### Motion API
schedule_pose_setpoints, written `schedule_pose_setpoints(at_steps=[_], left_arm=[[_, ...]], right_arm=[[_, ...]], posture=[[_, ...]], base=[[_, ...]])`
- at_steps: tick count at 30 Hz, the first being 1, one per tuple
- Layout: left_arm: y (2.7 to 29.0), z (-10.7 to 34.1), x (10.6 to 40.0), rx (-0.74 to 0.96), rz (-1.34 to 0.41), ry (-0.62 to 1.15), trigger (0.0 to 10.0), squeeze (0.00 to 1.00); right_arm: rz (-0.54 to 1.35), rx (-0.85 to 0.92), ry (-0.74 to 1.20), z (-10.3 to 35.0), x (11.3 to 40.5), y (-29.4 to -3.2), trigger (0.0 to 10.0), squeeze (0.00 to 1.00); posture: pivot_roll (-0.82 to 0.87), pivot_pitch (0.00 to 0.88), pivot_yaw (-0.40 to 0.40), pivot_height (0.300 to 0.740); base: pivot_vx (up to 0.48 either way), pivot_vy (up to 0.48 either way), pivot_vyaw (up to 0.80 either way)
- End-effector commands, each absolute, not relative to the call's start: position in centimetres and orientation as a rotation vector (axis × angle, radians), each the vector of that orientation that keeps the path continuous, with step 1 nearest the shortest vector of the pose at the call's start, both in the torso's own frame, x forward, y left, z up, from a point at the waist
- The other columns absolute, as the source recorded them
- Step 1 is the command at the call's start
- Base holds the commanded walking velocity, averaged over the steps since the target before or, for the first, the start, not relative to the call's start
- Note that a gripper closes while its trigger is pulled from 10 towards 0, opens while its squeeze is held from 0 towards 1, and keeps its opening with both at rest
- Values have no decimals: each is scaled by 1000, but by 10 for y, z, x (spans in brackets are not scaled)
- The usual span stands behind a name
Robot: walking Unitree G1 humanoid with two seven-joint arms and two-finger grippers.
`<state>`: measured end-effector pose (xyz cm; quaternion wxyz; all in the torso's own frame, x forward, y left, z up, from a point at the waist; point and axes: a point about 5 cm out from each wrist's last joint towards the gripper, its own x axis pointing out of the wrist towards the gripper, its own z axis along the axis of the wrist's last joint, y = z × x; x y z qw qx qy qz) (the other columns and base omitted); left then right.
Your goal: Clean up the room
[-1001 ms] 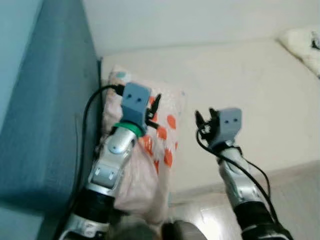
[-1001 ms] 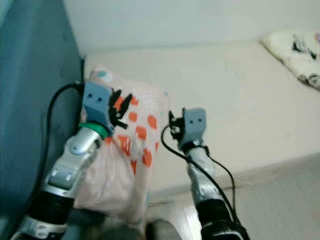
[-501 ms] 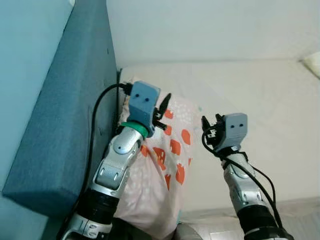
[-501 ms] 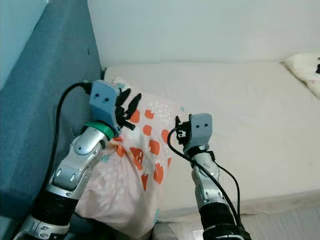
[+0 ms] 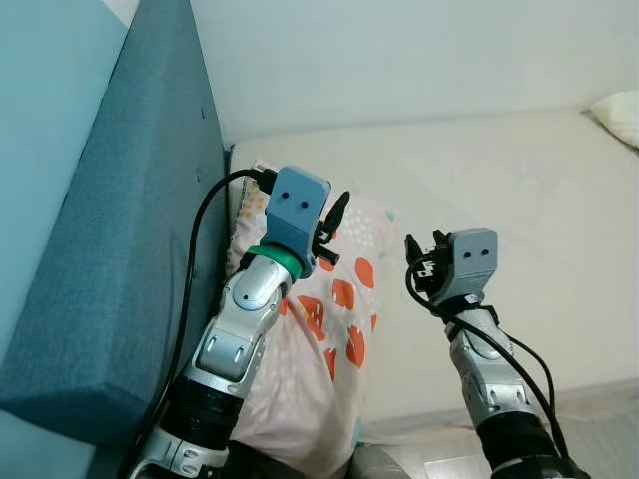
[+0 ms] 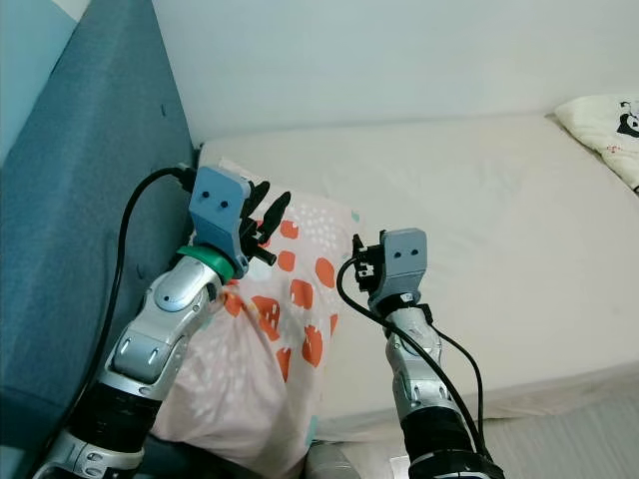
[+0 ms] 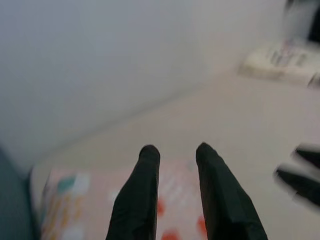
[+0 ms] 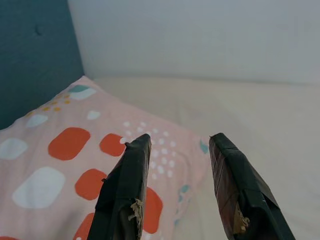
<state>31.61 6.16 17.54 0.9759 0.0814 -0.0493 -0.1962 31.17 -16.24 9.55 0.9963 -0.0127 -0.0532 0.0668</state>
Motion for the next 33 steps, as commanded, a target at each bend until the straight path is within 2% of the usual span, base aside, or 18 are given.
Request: schedule_pose_setpoints(at_steps=[1,2,3,4,5,8,9,18,23,26,29,32,33], left_arm=[[65,158,317,209,-381,22,10000,0],[65,158,317,209,-381,22,10000,0],[71,137,317,255,-366,146,10000,0],[73,131,317,265,-361,174,10000,0],[79,121,318,238,-320,227,10000,141],[86,110,319,203,-272,282,10000,141],[91,104,322,191,-236,305,10000,1000],[100,86,339,181,-21,404,10000,1000],[128,82,347,170,176,443,10000,1000],[134,81,348,171,205,450,10000,1000],[152,62,340,129,215,572,10000,1000],[150,45,332,45,164,686,10000,1000],[145,36,327,-24,108,752,10000,800]], right_arm=[[145,-9,-85,89,308,-160,10000,0],[145,-9,-85,89,308,-160,10000,0],[153,-6,-80,88,307,-158,10000,0],[154,-6,-79,87,307,-158,10000,0],[159,-5,-76,86,306,-156,10000,0],[165,-5,-73,85,305,-154,10000,0],[172,-4,-69,84,304,-152,10000,0],[223,5,-51,80,302,-138,10000,0],[235,17,-51,79,299,-130,10000,0],[236,21,-49,78,298,-129,10000,0],[237,28,-34,73,292,-129,10000,0],[238,29,-29,71,290,-129,10000,0],[238,31,-28,71,289,-129,10000,0]], posture=[[-23,35,36,740],[-23,35,36,740],[-20,38,38,740],[-20,38,38,740],[-18,48,40,740],[-18,48,40,740],[-10,61,36,740],[-4,100,44,740],[-2,130,57,740],[-2,130,57,740],[16,159,65,740],[15,166,68,740],[14,171,72,740]], base=[[0,0,0],[0,0,0],[0,0,0],[0,0,0],[0,0,0],[0,0,0],[0,0,0],[0,0,0],[0,0,0],[0,0,0],[0,0,0],[0,0,0],[0,0,0]])
